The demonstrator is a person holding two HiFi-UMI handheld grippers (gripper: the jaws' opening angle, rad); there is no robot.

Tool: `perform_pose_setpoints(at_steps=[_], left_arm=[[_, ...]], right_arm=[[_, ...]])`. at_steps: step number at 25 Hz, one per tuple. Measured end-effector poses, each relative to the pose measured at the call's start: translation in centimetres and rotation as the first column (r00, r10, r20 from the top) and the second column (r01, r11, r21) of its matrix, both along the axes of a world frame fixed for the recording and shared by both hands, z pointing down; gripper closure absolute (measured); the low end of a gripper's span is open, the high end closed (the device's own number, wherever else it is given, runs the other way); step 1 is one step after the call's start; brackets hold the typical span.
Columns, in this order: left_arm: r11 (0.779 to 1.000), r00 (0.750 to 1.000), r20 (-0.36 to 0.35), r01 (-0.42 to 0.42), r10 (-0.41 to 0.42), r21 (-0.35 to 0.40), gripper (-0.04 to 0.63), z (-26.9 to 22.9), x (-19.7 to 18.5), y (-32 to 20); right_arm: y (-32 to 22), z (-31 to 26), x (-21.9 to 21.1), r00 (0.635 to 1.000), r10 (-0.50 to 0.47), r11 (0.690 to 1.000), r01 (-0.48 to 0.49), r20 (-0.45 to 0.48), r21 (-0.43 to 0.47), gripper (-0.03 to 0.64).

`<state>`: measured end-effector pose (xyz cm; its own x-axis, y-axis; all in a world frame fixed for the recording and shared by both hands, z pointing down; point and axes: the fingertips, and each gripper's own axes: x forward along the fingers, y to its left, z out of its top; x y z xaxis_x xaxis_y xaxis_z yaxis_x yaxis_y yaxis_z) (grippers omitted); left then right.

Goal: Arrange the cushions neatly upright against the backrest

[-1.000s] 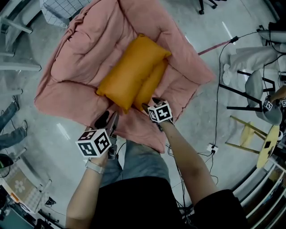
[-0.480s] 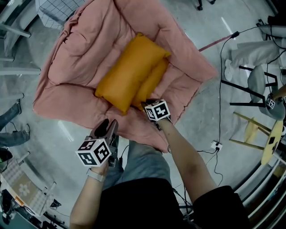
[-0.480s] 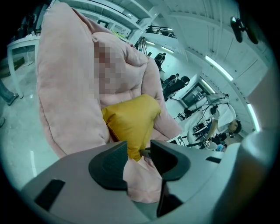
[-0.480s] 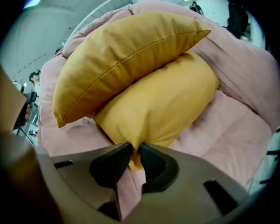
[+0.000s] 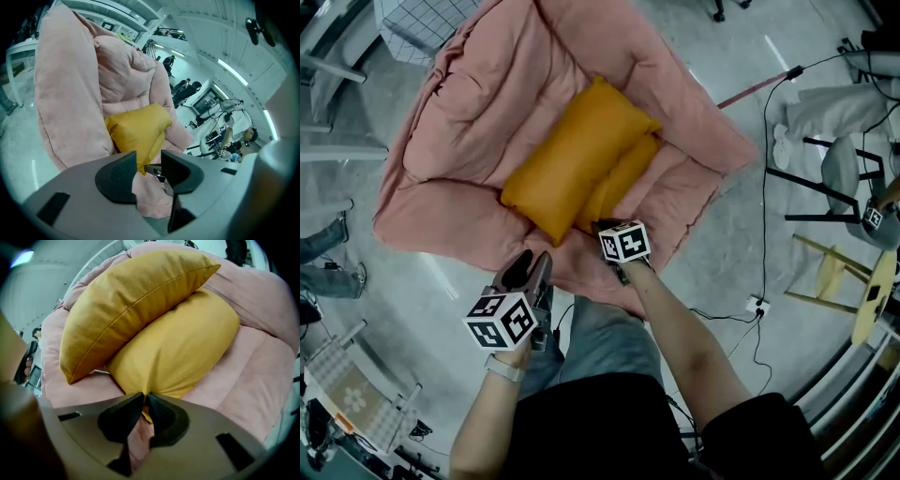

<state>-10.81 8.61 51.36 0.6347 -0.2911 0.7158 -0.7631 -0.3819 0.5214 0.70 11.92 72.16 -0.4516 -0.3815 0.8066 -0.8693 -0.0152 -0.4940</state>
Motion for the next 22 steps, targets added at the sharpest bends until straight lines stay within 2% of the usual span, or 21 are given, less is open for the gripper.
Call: perform_pose_setpoints(at_steps=[5, 9, 13, 20, 22], left_arm=[[1.000, 1.000, 0.006, -0.016, 0.016, 0.009, 0.428, -0.1, 0.1, 0.4], [0.999, 0.999, 0.003, -0.039, 0.039, 0.015, 0.428, -0.3, 0.4, 0.8], [0.998, 0.998, -0.011, -0.059, 0.060, 0.023, 0.428, -0.8, 0.7, 0.9], [0.991, 0.991, -0.037, -0.125, 0.127, 0.050, 0.428, -2.3, 1.1, 0.2], [0.988, 0.988, -0.039, -0.146, 0.148, 0.053, 0.428, -2.8, 1.4, 0.2]], right_arm=[[0.2, 0.0, 1.0, 0.998, 0.050, 0.999, -0.050, -0.049, -0.002, 0.519], [0.7, -0.3, 1.8, 0.995, 0.054, 0.998, -0.056, -0.084, -0.018, 0.499], [0.9, -1.6, 3.3, 0.988, 0.082, 0.996, -0.086, -0.133, -0.023, 0.499], [-0.1, -6.3, 5.4, 0.969, 0.168, 0.986, -0.164, -0.181, 0.039, 0.501], [0.0, -7.8, 5.9, 0.963, 0.191, 0.982, -0.184, -0.193, 0.051, 0.520]])
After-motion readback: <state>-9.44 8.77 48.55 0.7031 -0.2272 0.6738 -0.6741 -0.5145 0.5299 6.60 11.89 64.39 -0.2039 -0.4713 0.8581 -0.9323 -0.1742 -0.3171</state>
